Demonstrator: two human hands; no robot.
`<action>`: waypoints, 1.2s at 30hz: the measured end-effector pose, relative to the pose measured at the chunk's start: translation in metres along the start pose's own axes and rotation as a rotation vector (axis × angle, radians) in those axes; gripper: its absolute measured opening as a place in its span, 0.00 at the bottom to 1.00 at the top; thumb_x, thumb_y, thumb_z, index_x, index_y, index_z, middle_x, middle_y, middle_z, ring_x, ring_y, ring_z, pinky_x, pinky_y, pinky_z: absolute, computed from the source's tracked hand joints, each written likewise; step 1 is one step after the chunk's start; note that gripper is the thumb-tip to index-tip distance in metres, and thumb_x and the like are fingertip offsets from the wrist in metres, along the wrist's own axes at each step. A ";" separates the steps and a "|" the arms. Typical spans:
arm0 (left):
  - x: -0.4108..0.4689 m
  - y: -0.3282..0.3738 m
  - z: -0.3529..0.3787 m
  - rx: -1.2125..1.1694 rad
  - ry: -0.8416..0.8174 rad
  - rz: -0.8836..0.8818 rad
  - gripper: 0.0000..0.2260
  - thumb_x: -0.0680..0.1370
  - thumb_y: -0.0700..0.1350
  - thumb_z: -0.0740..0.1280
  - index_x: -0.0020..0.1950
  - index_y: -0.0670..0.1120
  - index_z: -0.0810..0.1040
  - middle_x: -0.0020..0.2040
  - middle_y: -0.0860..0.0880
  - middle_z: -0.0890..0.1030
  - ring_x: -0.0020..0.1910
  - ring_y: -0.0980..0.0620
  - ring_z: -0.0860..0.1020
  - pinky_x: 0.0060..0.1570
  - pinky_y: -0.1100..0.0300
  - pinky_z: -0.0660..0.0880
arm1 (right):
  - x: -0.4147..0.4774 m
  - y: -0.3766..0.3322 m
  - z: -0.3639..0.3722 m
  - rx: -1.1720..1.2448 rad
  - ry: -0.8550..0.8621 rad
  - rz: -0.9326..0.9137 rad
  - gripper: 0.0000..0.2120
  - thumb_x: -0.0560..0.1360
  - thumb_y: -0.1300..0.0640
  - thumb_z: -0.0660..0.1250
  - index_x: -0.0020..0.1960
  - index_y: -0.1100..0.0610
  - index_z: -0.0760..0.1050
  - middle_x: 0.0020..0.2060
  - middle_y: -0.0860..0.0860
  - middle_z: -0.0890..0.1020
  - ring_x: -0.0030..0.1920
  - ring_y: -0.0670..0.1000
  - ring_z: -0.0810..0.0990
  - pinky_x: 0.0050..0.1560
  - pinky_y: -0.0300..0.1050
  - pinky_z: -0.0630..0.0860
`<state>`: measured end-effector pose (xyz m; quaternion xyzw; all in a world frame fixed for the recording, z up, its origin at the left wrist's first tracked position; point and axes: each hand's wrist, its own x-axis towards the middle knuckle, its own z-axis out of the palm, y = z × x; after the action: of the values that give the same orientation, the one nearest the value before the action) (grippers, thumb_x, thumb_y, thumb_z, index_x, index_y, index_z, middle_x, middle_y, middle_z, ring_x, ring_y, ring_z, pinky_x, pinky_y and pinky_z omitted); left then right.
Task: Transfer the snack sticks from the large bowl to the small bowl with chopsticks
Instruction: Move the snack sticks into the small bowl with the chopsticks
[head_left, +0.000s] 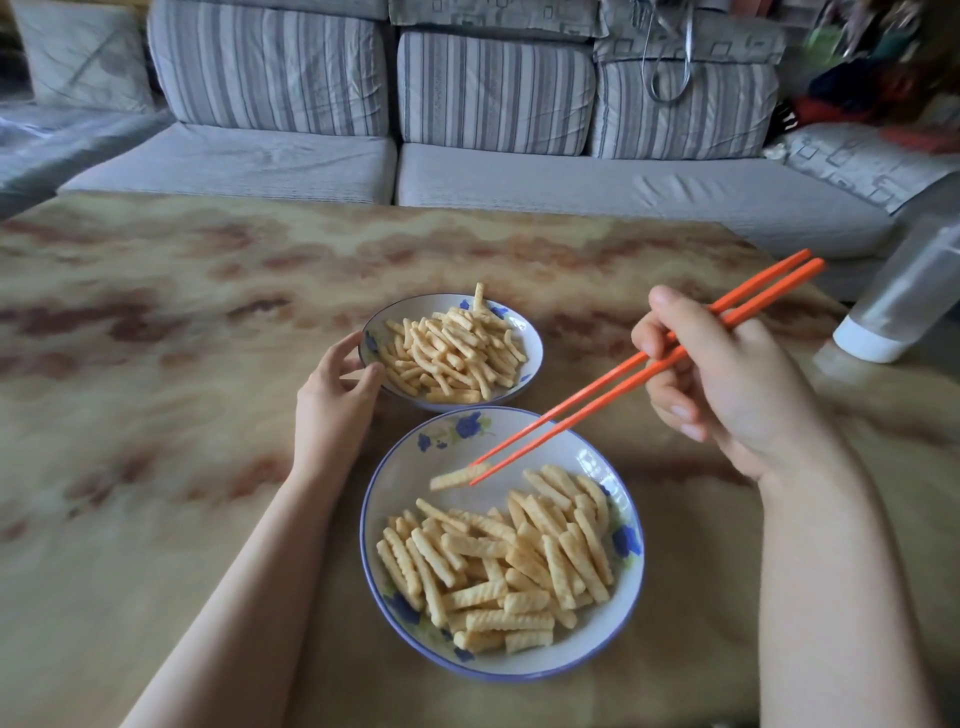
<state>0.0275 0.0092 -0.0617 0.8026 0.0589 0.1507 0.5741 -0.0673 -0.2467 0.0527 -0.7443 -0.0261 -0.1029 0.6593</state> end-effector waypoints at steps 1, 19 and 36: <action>0.000 0.000 0.000 -0.001 0.001 -0.001 0.19 0.77 0.43 0.65 0.68 0.52 0.75 0.52 0.50 0.82 0.37 0.56 0.80 0.34 0.75 0.71 | 0.001 0.000 0.001 0.024 0.037 -0.016 0.21 0.82 0.52 0.57 0.31 0.56 0.69 0.22 0.57 0.64 0.17 0.49 0.59 0.19 0.35 0.56; -0.002 0.003 0.001 -0.032 0.000 -0.012 0.18 0.77 0.42 0.65 0.67 0.52 0.75 0.51 0.51 0.82 0.36 0.53 0.80 0.30 0.75 0.70 | 0.024 0.032 0.046 0.192 0.382 -0.060 0.19 0.83 0.54 0.55 0.35 0.57 0.70 0.16 0.51 0.69 0.16 0.51 0.66 0.20 0.37 0.61; -0.001 0.002 0.001 -0.026 0.001 -0.022 0.19 0.77 0.43 0.65 0.67 0.52 0.75 0.50 0.52 0.82 0.37 0.54 0.80 0.39 0.68 0.72 | -0.010 -0.012 0.000 -0.026 -0.109 0.051 0.19 0.80 0.50 0.57 0.33 0.58 0.69 0.17 0.53 0.63 0.16 0.50 0.58 0.18 0.34 0.57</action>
<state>0.0265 0.0072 -0.0598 0.7945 0.0661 0.1454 0.5859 -0.0791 -0.2446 0.0629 -0.7577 -0.0416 -0.0455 0.6497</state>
